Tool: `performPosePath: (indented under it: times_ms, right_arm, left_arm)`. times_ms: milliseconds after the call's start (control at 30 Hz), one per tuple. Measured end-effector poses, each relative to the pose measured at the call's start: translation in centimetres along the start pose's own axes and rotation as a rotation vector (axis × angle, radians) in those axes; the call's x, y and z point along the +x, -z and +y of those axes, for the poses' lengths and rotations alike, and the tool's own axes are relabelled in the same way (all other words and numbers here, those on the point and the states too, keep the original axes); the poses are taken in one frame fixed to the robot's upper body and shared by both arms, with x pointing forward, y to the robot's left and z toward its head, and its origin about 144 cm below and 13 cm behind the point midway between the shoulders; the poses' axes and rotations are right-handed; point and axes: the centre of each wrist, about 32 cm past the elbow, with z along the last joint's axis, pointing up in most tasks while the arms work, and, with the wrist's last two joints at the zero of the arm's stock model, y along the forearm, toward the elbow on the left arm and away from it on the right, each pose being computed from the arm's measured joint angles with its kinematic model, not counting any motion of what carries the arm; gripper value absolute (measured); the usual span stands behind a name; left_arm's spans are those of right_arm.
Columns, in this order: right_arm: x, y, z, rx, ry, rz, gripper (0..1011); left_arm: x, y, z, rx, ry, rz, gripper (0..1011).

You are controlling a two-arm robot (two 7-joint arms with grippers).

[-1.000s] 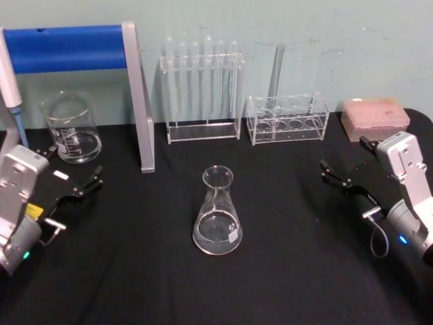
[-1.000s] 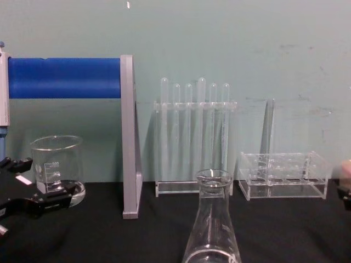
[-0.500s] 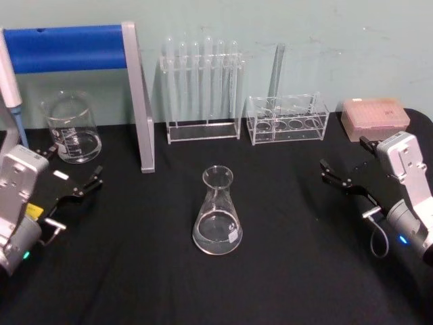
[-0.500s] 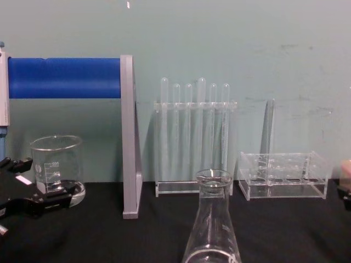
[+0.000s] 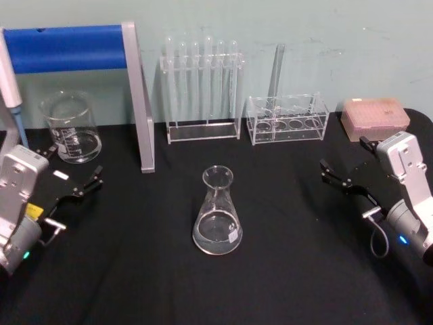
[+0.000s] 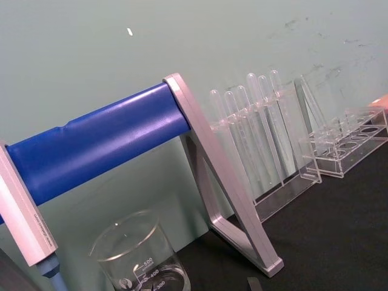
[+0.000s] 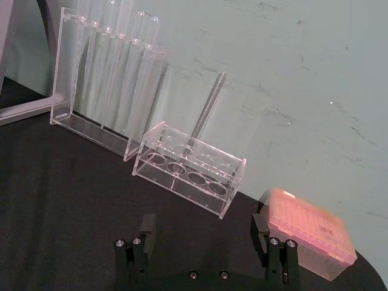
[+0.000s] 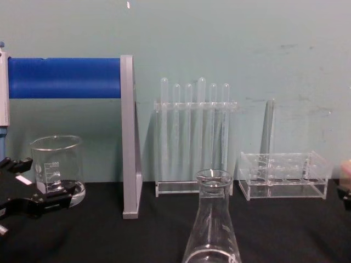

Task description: Grasp the erlenmeyer flask with one hand, shake it three times, then place it back.

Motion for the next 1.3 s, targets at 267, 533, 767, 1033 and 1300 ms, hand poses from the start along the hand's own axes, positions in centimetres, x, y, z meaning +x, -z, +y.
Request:
performPosePath:
  times_ms: [267,533,767,1033,1300]
  right_arm:
    - [-0.1,0.1,-0.1,0.003,-0.014,0.007,1000]
    - [-0.4,-0.2,-0.8,0.038,-0.080,0.072,1000]
    - [-0.9,-0.6,-1.6,0.073,-0.156,0.125,1000]
    - [-2.4,-1.1,-2.4,0.113,-0.298,0.216,1000]
    - [-4.1,-1.4,-2.4,0.124,-0.413,0.276,1000]
  left_arm:
    - [0.0,0.0,0.0,0.000,0.000,0.000,1001]
    - [0.0,0.0,0.0,0.000,0.000,0.000,1001]
    - [0.0,0.0,0.0,0.000,0.000,0.000,1001]
    - [0.0,0.0,0.0,0.000,0.000,0.000,1001]
    - [0.0,0.0,0.0,0.000,0.000,0.000,1001]
